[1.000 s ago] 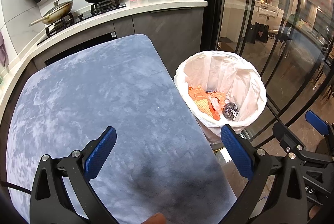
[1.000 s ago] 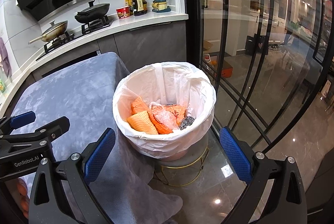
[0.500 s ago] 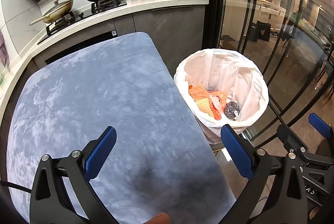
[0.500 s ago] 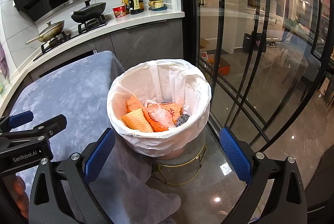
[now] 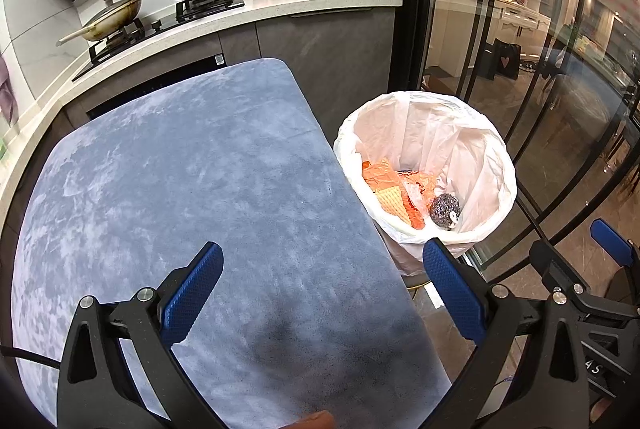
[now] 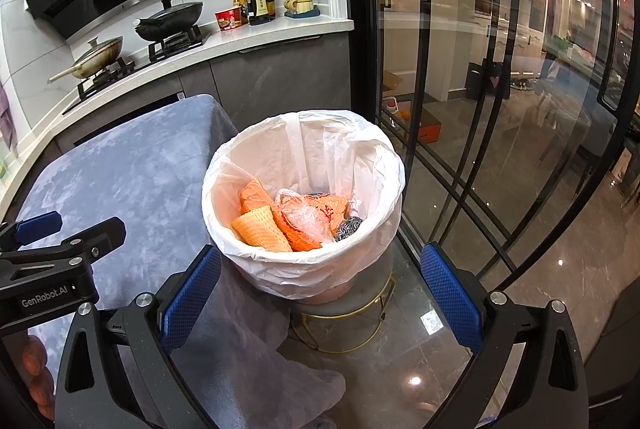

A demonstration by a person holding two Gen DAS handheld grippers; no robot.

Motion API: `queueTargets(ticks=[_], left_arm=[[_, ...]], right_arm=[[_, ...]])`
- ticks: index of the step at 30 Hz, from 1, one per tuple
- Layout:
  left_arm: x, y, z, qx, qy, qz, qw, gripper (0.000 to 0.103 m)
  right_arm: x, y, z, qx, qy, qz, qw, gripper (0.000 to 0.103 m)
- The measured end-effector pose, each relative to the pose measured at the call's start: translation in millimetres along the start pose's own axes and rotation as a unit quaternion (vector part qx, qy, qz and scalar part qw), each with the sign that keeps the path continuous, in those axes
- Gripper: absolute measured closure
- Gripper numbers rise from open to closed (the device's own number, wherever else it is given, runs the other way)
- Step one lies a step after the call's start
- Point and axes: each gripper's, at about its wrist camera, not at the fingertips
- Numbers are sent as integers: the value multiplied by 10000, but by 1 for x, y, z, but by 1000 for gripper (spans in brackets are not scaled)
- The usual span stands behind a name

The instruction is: Collect trash

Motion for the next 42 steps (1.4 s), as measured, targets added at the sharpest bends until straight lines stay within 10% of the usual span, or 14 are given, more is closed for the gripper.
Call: queueTargets(ticks=[42], left_arm=[[-1,-7,16,-17,-206,-37,9998,8]], right_arm=[[-4,-4,12,-22,-89,-4,10000,7]])
Point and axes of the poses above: each gripper's, at about its wrist camera, not at the fingertips, and y roughly against the way its jaws point, z to its right, x to its top, and after that the axes turned 14 degrees about -x, right-handed
